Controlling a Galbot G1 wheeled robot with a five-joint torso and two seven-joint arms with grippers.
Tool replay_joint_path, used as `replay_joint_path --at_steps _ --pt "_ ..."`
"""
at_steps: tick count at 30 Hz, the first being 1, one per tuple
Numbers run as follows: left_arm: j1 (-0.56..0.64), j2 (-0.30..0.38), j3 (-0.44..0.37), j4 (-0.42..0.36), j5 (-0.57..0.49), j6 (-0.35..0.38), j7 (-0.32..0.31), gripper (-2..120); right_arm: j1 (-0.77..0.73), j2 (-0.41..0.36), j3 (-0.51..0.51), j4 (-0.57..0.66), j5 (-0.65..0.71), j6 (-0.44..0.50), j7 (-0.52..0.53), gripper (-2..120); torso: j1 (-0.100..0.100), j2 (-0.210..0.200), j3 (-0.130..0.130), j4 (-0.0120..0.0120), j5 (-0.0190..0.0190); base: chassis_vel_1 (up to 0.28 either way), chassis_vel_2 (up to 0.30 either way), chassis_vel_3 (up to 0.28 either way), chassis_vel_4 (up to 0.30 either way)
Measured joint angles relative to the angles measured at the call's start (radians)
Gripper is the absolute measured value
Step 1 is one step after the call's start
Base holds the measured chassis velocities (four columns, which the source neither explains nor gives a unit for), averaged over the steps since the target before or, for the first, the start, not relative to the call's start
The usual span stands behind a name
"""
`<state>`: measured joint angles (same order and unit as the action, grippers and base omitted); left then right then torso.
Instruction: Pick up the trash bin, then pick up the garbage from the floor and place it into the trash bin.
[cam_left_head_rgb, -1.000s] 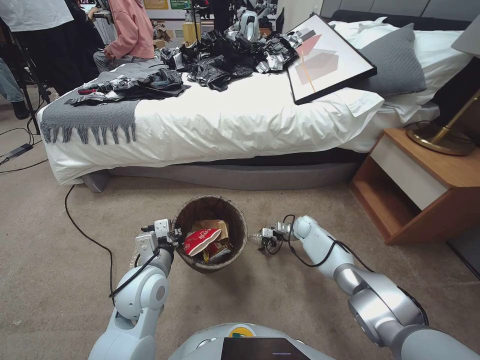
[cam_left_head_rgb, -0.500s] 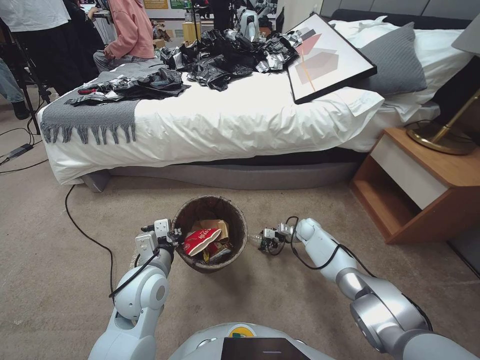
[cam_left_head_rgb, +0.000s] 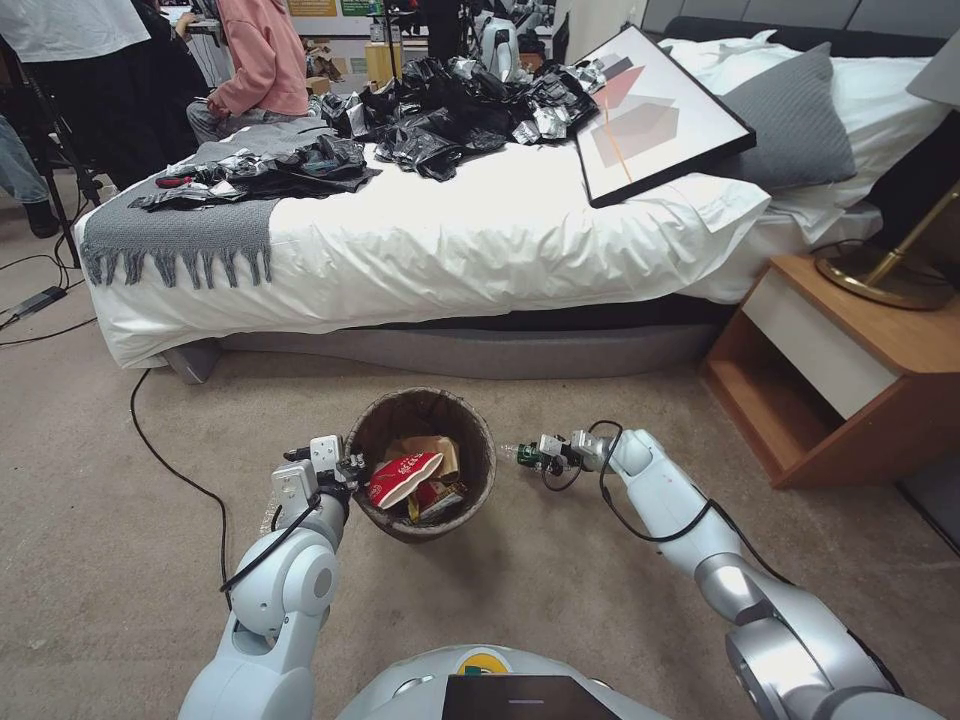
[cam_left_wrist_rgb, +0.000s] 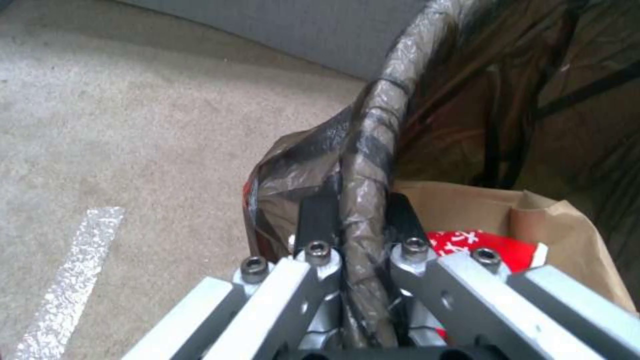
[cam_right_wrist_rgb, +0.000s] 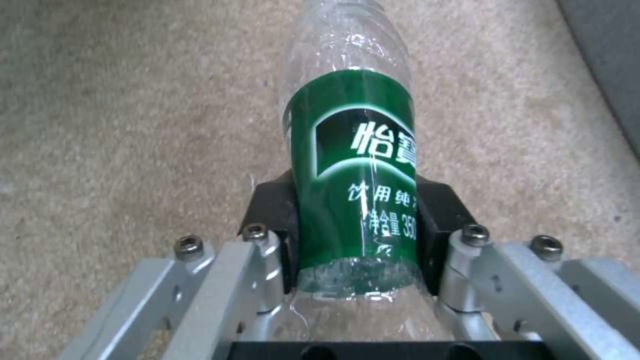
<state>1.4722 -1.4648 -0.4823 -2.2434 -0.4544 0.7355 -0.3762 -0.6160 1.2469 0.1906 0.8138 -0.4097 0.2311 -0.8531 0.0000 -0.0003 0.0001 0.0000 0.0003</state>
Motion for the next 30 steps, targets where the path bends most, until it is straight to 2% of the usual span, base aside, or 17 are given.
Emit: replay_joint_path --at_steps 9,12,14,15,18,19,20,22,23,24,26,28,30 --pt "0.001 0.006 -0.01 -0.003 -0.002 0.0 0.0 2 -0.002 0.002 0.009 0.02 0.018 -0.007 -0.001 28 0.0 0.0 0.0 0.0001 -0.0001 0.0 0.0 0.0 0.0" --pt "0.0 0.006 -0.01 -0.003 -0.004 0.0 0.0 2 -0.01 -0.005 0.025 0.065 0.066 -0.028 0.042 28 0.0 0.0 0.0 0.0001 -0.0002 0.0 0.0 0.0 0.0" --pt "-0.002 0.007 -0.012 -0.003 -0.006 0.0 0.0 2 -0.026 -0.018 0.038 0.123 0.124 -0.066 0.126 28 0.0 0.0 0.0 0.0002 -0.0002 0.0 0.0 0.0 0.0" --pt "-0.002 0.007 -0.012 -0.003 -0.006 0.0 0.0 2 -0.026 -0.018 0.038 0.123 0.124 -0.066 0.126 28 0.0 0.0 0.0 0.0002 -0.0002 0.0 0.0 0.0 0.0" --pt "-0.009 0.009 -0.015 -0.003 -0.012 0.0 -0.001 2 -0.056 -0.042 0.058 0.223 0.238 -0.15 0.274 28 0.0 0.0 0.0 0.0 -0.0003 0.0 0.0 0.0 0.0" --pt "-0.011 0.01 -0.016 -0.003 -0.014 0.0 -0.001 2 -0.075 -0.054 0.061 0.284 0.306 -0.227 0.395 28 0.0 0.0 0.0 -0.0001 -0.0002 0.0 0.0 0.0 0.0" --pt "-0.011 0.01 -0.016 -0.003 -0.014 0.0 -0.001 2 -0.075 -0.054 0.061 0.284 0.306 -0.227 0.395 28 0.0 0.0 0.0 -0.0001 -0.0002 0.0 0.0 0.0 0.0" --pt "-0.014 0.01 -0.015 -0.002 -0.016 0.0 -0.001 2 -0.104 -0.065 0.07 0.386 0.41 -0.363 0.571 28 0.0 0.0 0.0 -0.0002 -0.0007 0.0 0.0 0.0 0.0" --pt "-0.014 0.01 -0.015 -0.002 -0.016 0.0 -0.001 2 -0.104 -0.065 0.07 0.386 0.41 -0.363 0.571 28 0.0 0.0 0.0 -0.0002 -0.0007 0.0 0.0 0.0 0.0" --pt "-0.015 0.01 -0.015 -0.002 -0.017 0.0 -0.001 2 -0.121 -0.066 0.082 0.441 0.457 -0.413 0.641 28 0.0 0.0 0.0 -0.0002 -0.0004 0.0 0.0 0.0 0.0" --pt "-0.015 0.01 -0.014 -0.002 -0.018 0.0 -0.001 2 -0.148 -0.067 0.114 0.526 0.504 -0.439 0.697 28 0.0 0.0 0.0 0.0001 -0.0002 0.0 0.0 0.0 0.0" --pt "-0.015 0.011 -0.014 -0.003 -0.018 0.0 -0.001 2 -0.158 -0.069 0.125 0.556 0.52 -0.441 0.706 28 0.0 0.0 0.0 0.0001 -0.0005 0.0 0.0 0.0 0.0" --pt "-0.014 0.013 -0.015 -0.007 -0.019 0.0 -0.002 2 -0.193 -0.079 0.153 0.649 0.57 -0.428 0.717 28 0.0 0.0 0.0 -0.0001 -0.0003 0.0 0.0 0.0 0.0"
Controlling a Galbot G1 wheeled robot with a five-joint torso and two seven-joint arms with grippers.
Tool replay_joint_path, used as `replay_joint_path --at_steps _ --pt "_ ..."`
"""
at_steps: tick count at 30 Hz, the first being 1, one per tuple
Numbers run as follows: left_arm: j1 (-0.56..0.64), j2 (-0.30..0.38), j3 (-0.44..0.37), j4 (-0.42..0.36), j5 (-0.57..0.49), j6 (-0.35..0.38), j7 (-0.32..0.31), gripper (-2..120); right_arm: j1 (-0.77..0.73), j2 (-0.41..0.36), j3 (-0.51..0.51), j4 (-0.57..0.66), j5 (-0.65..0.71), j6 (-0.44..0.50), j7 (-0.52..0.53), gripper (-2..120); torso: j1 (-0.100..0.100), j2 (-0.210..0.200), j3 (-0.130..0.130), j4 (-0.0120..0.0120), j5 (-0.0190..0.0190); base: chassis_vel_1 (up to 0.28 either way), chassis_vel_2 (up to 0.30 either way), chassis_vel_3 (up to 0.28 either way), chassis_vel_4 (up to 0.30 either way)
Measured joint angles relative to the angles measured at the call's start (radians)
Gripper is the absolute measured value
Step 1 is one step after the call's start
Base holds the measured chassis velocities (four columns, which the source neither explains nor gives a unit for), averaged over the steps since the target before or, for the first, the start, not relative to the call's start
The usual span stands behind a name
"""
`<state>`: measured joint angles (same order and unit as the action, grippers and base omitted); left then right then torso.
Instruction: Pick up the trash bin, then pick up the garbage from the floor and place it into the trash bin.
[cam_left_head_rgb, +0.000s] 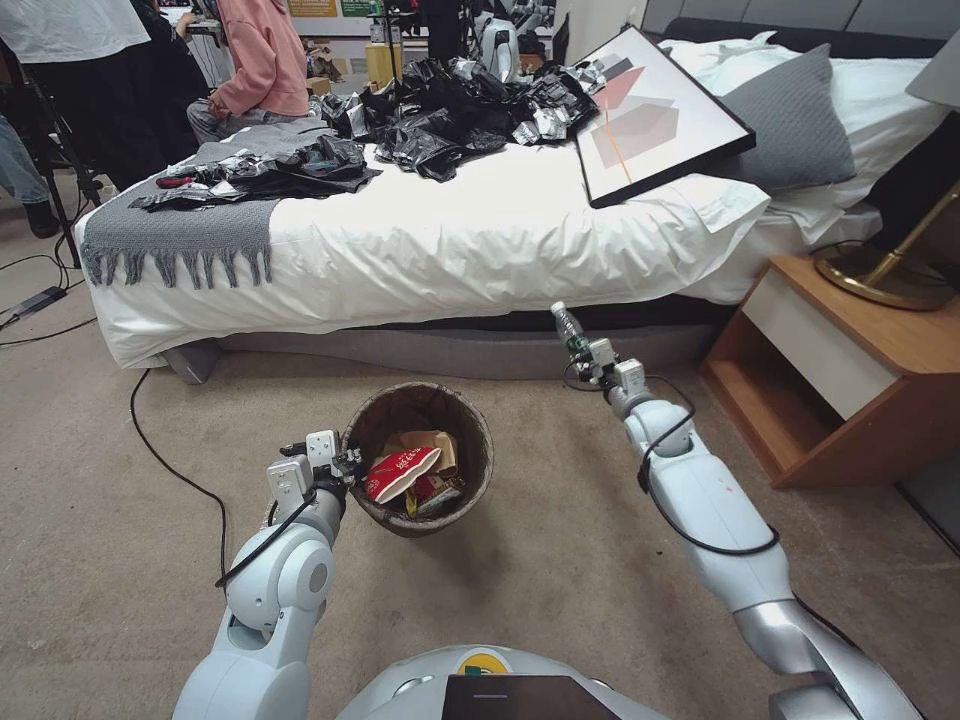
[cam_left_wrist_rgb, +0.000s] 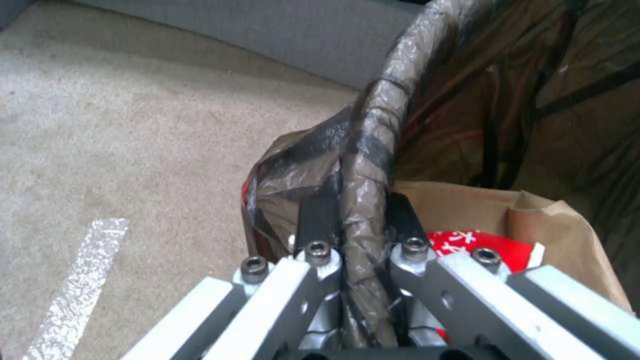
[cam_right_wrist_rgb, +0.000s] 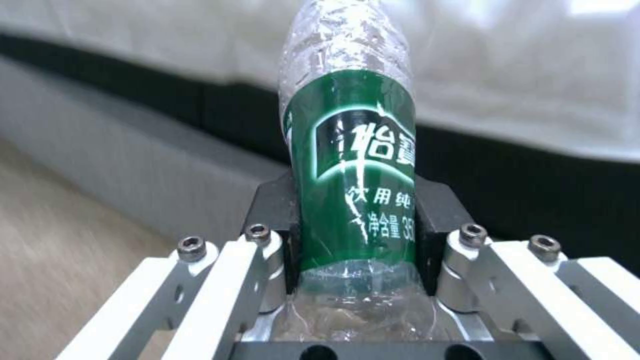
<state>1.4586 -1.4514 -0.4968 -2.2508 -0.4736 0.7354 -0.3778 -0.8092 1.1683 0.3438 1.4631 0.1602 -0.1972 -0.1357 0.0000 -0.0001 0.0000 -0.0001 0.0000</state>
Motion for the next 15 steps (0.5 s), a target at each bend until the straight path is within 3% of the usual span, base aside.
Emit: replay_joint_path --at_steps 4,6,7,10,15 --pt "0.001 0.002 0.0 -0.004 -0.001 0.0 0.0 2 -0.022 -0.007 0.013 0.065 0.038 0.044 -0.018 28 0.0 0.0 0.0 0.0 0.0 0.0 0.0 0.0 0.0" --pt "0.003 0.005 0.0 -0.008 -0.002 0.0 -0.001 2 -0.059 -0.024 0.021 0.177 0.116 0.158 -0.122 28 0.0 0.0 0.0 0.0002 0.0 0.0 0.0 0.0 0.0" --pt "0.003 0.005 0.0 -0.008 -0.002 0.0 -0.001 2 -0.059 -0.024 0.021 0.177 0.116 0.158 -0.122 28 0.0 0.0 0.0 0.0002 0.0 0.0 0.0 0.0 0.0" --pt "0.005 0.005 0.002 -0.01 -0.002 0.0 -0.001 2 -0.084 -0.045 0.018 0.264 0.189 0.255 -0.253 28 0.0 0.0 0.0 0.0002 -0.0001 0.0 0.0 0.0 0.0" --pt "0.006 0.005 0.003 -0.01 -0.001 0.0 -0.001 2 -0.1 -0.062 0.005 0.327 0.236 0.278 -0.315 28 0.0 0.0 0.0 0.0001 -0.0003 0.0 0.0 0.0 0.0"
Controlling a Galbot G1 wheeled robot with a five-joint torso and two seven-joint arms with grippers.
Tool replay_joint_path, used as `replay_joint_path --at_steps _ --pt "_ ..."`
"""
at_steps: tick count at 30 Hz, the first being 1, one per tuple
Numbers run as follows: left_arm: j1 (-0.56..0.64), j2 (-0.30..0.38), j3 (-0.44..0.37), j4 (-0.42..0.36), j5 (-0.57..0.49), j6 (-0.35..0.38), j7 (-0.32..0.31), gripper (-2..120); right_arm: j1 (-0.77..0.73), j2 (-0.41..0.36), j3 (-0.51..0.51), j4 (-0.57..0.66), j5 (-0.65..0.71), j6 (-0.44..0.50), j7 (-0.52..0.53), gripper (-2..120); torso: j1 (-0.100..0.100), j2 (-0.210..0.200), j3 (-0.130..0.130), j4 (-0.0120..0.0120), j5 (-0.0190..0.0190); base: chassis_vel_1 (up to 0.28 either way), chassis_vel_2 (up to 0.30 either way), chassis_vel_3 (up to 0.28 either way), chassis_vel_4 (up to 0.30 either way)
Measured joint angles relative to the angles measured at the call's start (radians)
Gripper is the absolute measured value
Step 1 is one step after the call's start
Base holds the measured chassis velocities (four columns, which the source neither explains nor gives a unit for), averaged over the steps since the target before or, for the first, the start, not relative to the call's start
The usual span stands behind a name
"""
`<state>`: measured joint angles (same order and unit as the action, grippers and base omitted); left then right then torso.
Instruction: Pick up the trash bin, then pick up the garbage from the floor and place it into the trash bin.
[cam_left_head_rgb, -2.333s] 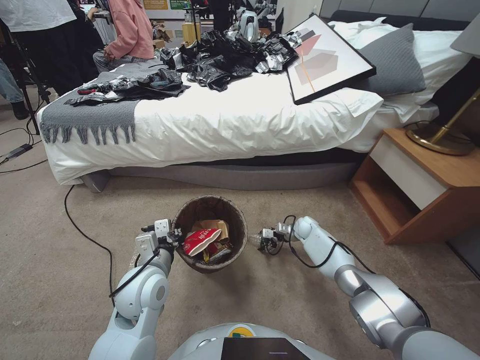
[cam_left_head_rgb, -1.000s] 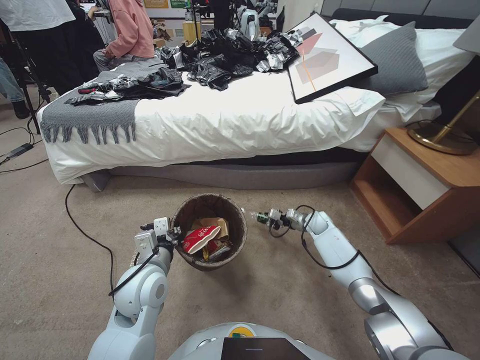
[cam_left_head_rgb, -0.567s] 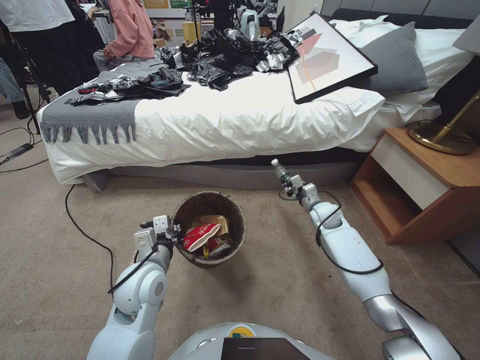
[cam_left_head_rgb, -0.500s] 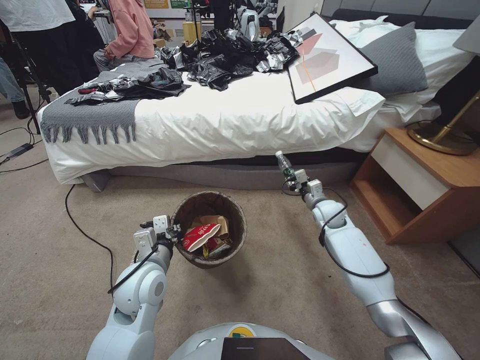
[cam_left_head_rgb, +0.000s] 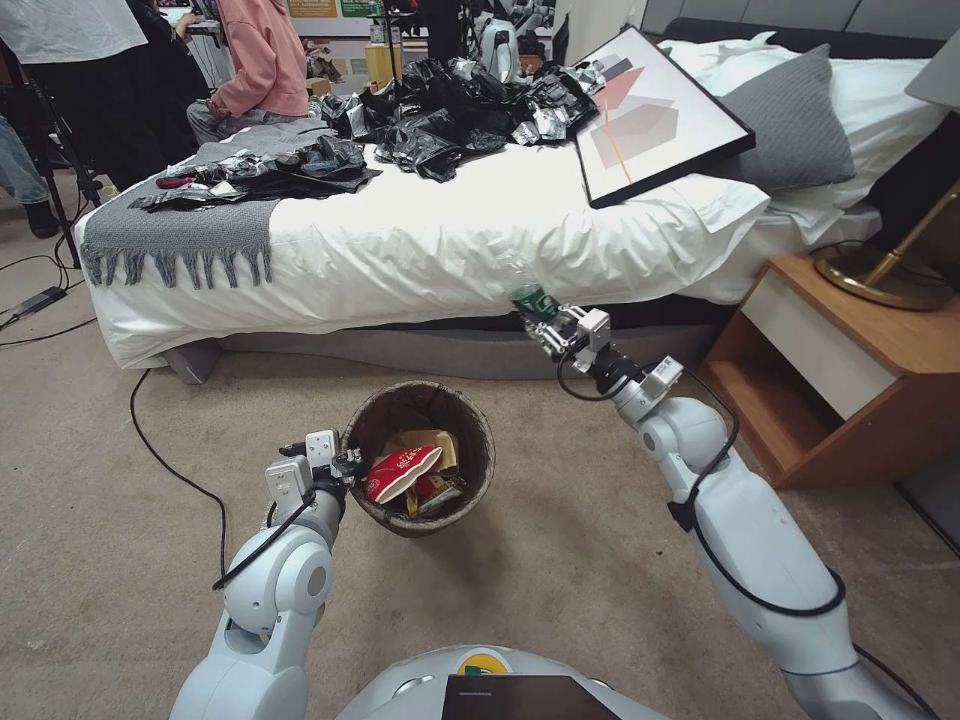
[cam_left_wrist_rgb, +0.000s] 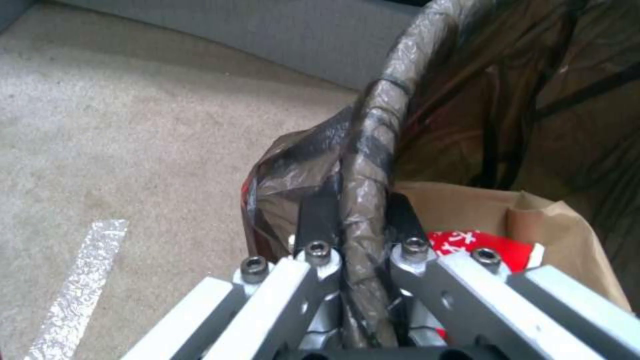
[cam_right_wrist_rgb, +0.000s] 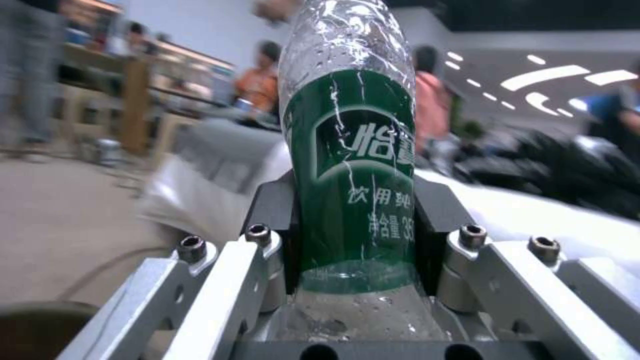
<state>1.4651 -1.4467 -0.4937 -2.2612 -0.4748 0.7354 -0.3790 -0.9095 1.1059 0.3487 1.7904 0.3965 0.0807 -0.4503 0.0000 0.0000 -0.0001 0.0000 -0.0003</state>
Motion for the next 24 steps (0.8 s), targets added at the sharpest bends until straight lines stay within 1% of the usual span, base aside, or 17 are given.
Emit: replay_joint_path --at_steps 3,6,7,9,10,12,13,15,16,17,18,19,20,21,24 --pt "0.004 0.0 0.001 -0.004 0.001 0.0 0.0 2 -0.013 -0.026 -0.02 0.084 0.043 0.011 -0.091 28 0.0 0.0 0.0 0.0001 0.0001 0.0 0.0 0.0 0.0" --pt "0.006 0.0 0.001 -0.006 0.001 0.0 0.0 2 -0.014 -0.038 -0.03 0.109 0.057 0.011 -0.122 28 0.0 0.0 0.0 0.0001 0.0001 0.0 0.0 0.0 0.0" --pt "0.007 0.0 0.002 -0.007 0.002 0.0 0.0 2 -0.014 -0.053 -0.044 0.136 0.07 0.011 -0.16 28 0.0 0.0 0.0 0.0 0.0001 0.0 0.0 0.0 0.0" --pt "0.009 -0.002 0.004 -0.009 0.004 0.0 0.0 2 -0.011 -0.074 -0.068 0.166 0.085 0.011 -0.203 28 0.0 0.0 0.0 0.0 0.0002 0.0 0.0 0.0 0.0" --pt "0.009 -0.002 0.004 -0.009 0.004 0.0 0.0 2 -0.011 -0.074 -0.068 0.166 0.085 0.011 -0.203 28 0.0 0.0 0.0 0.0 0.0002 0.0 0.0 0.0 0.0" --pt "0.01 -0.003 0.008 -0.011 0.007 0.0 -0.001 2 0.005 -0.095 -0.099 0.174 0.089 0.004 -0.248 28 0.0 0.0 0.0 0.0 0.0003 0.0 0.0 0.0 0.0" --pt "0.01 -0.003 0.008 -0.011 0.007 0.0 -0.001 2 0.005 -0.095 -0.099 0.174 0.089 0.004 -0.248 28 0.0 0.0 0.0 0.0 0.0003 0.0 0.0 0.0 0.0" --pt "0.015 -0.006 0.016 -0.013 0.013 0.0 -0.001 2 0.036 -0.115 -0.153 0.144 0.078 0.0 -0.284 28 0.0 0.0 0.0 -0.0001 0.0003 0.0 0.0 0.0 0.0" --pt "0.015 -0.006 0.016 -0.013 0.013 0.0 -0.001 2 0.036 -0.115 -0.153 0.144 0.078 0.0 -0.284 28 0.0 0.0 0.0 -0.0001 0.0003 0.0 0.0 0.0 0.0" --pt "0.017 -0.007 0.017 -0.014 0.016 0.0 -0.001 2 0.056 -0.118 -0.19 0.118 0.063 0.0 -0.292 28 0.0 0.0 0.0 0.0 0.0002 0.0 0.0 0.0 0.0" --pt "0.018 -0.008 0.018 -0.015 0.017 0.0 -0.001 2 0.08 -0.116 -0.231 0.084 0.029 0.001 -0.306 28 0.0 0.0 0.0 0.0001 0.0002 0.0 0.0 0.0 0.0" --pt "0.018 -0.008 0.018 -0.015 0.017 0.0 -0.001 2 0.08 -0.116 -0.231 0.084 0.029 0.001 -0.306 28 0.0 0.0 0.0 0.0001 0.0002 0.0 0.0 0.0 0.0" --pt "0.018 -0.008 0.018 -0.016 0.017 0.0 -0.001 2 0.091 -0.111 -0.252 0.065 0.005 0.003 -0.315 28 0.0 0.0 0.0 0.0 0.0001 0.0 0.0 0.0 0.0" --pt "0.019 -0.007 0.018 -0.017 0.017 0.0 -0.001 2 0.109 -0.1 -0.291 0.028 -0.042 0.011 -0.329 28 0.0 0.0 0.0 0.0001 0.0002 0.0 0.0 0.0 0.0" --pt "0.02 -0.007 0.018 -0.018 0.017 0.0 -0.001 2 0.12 -0.088 -0.322 -0.001 -0.082 0.017 -0.336 28 0.0 0.0 0.0 0.0001 0.0002 0.0 0.0 0.0 0.0"
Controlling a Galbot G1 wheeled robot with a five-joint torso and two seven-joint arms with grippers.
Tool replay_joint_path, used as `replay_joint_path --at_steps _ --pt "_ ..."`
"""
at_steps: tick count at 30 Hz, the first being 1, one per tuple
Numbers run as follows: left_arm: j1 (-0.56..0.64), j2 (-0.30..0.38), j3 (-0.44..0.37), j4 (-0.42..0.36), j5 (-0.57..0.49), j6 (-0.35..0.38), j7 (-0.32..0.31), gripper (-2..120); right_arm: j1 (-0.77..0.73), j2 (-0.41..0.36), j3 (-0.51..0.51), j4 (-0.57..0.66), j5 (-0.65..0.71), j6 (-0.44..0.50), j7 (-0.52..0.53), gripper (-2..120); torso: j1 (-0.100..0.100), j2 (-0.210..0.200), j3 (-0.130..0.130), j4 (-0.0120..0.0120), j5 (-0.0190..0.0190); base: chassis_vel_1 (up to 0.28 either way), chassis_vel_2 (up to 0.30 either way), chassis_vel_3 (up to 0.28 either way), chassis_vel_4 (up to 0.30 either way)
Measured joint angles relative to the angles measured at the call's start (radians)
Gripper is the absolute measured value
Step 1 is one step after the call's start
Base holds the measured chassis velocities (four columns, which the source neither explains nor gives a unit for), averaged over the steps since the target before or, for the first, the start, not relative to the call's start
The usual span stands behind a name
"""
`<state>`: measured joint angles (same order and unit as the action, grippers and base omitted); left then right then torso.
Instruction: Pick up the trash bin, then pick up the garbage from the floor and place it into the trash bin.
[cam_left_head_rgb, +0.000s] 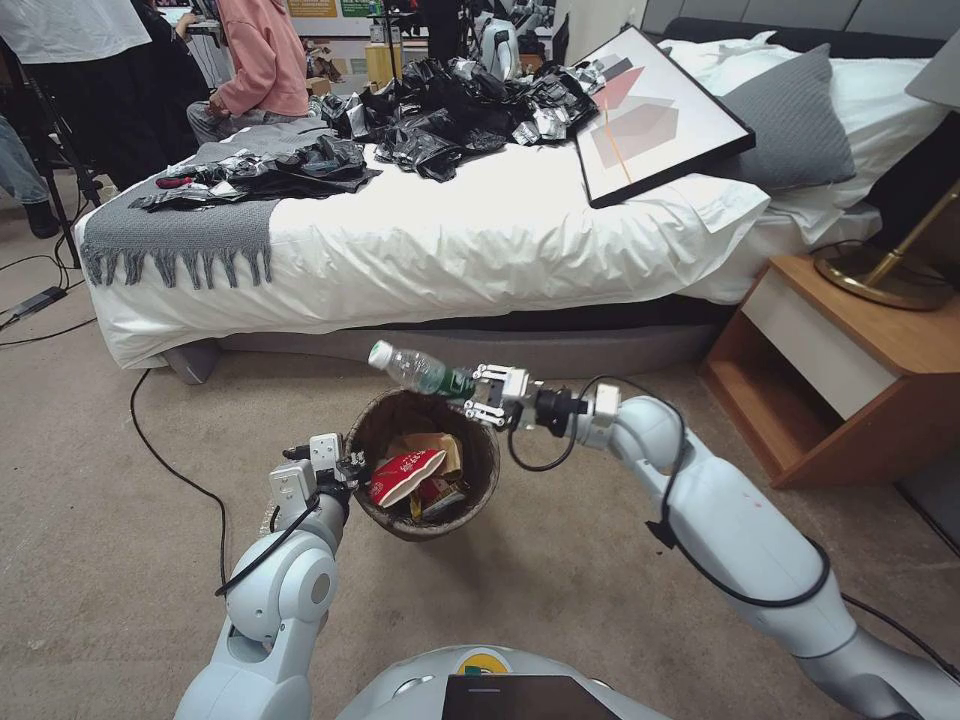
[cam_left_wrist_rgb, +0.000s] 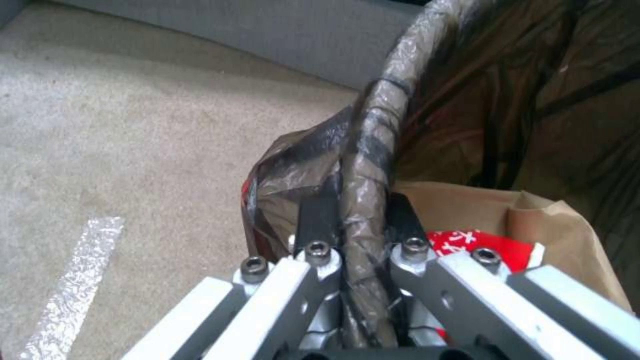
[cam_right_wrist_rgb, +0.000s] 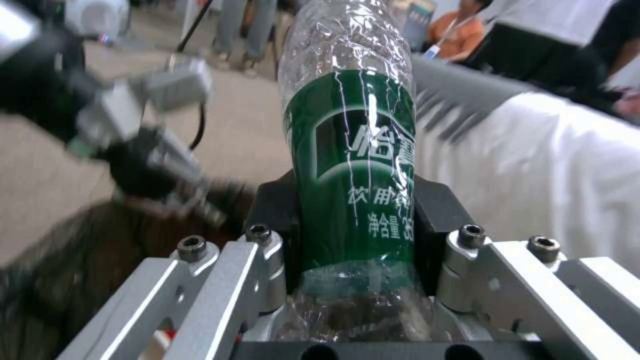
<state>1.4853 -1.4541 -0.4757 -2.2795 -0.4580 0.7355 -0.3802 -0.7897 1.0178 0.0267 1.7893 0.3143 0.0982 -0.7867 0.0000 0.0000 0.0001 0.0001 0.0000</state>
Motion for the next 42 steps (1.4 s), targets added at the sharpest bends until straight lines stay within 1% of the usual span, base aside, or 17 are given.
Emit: replay_joint_path --at_steps 1,5,9,13,20,28,34,36,37,40,41,42 --pt "0.002 0.0 0.001 0.0 0.0 0.0 0.0 2 0.009 0.013 -0.027 -0.025 -0.036 0.007 -0.008 28 0.0 0.0 0.0 0.0 0.0 0.0 0.0 0.0 0.0" --pt "0.003 0.0 0.002 0.0 0.0 0.0 0.0 2 0.023 0.04 -0.068 -0.066 -0.083 0.015 -0.026 28 0.0 0.0 0.0 0.0 0.0 0.0 0.0 0.0 0.0" --pt "0.0 0.0 0.001 0.0 -0.002 0.0 0.0 2 0.042 0.055 -0.109 -0.103 -0.111 0.019 -0.037 28 0.0 0.0 0.0 0.0 0.0 0.0 0.0 0.0 0.0" --pt "-0.002 0.0 0.0 0.003 -0.003 0.0 0.0 2 0.054 0.058 -0.132 -0.115 -0.12 0.019 -0.042 28 0.0 0.0 0.0 -0.0001 -0.0001 0.0 0.0 0.0 0.0" --pt "-0.009 -0.001 -0.002 0.01 -0.004 0.0 0.0 2 0.059 0.057 -0.151 -0.124 -0.142 0.017 -0.049 28 0.0 0.0 0.0 -0.0002 0.0 0.0 0.0 0.0 0.0" --pt "-0.01 -0.002 -0.001 0.012 -0.005 0.0 0.0 2 0.052 0.055 -0.15 -0.143 -0.171 0.018 -0.046 28 0.0 0.0 0.0 -0.0001 0.0 0.0 0.0 0.0 0.0" --pt "-0.009 -0.002 0.001 0.014 -0.005 0.0 0.0 2 0.05 0.057 -0.15 -0.154 -0.188 0.016 -0.007 28 0.0 0.0 0.0 -0.0001 0.0 0.0 0.0 0.0 0.0" --pt "-0.009 -0.002 0.001 0.015 -0.005 0.0 0.0 2 0.05 0.06 -0.15 -0.157 -0.197 0.014 0.001 32 0.0 0.0 0.0 -0.0001 0.0 0.0 0.0 0.0 0.0" --pt "-0.009 -0.002 0.001 0.015 -0.005 0.0 0.0 2 0.05 0.06 -0.15 -0.157 -0.197 0.014 0.001 32 0.0 0.0 0.0 -0.0001 0.0 0.0 0.0 0.0 0.0" --pt "-0.009 -0.001 0.001 0.015 -0.006 0.0 0.001 2 0.054 0.06 -0.15 -0.162 -0.202 0.006 0.007 50 0.0 0.0 0.0 -0.0001 0.0 0.0 0.0 0.0 0.0" --pt "-0.009 -0.001 0.001 0.015 -0.006 0.0 0.001 2 0.054 0.06 -0.15 -0.162 -0.202 0.006 0.007 50 0.0 0.0 0.0 -0.0001 0.0 0.0 0.0 0.0 0.0" --pt "-0.009 -0.001 0.001 0.015 -0.006 0.0 0.001 2 0.057 0.06 -0.15 -0.164 -0.203 0.005 0.007 53 0.0 0.0 0.0 0.0 0.0 0.0 0.0 0.0 0.0"
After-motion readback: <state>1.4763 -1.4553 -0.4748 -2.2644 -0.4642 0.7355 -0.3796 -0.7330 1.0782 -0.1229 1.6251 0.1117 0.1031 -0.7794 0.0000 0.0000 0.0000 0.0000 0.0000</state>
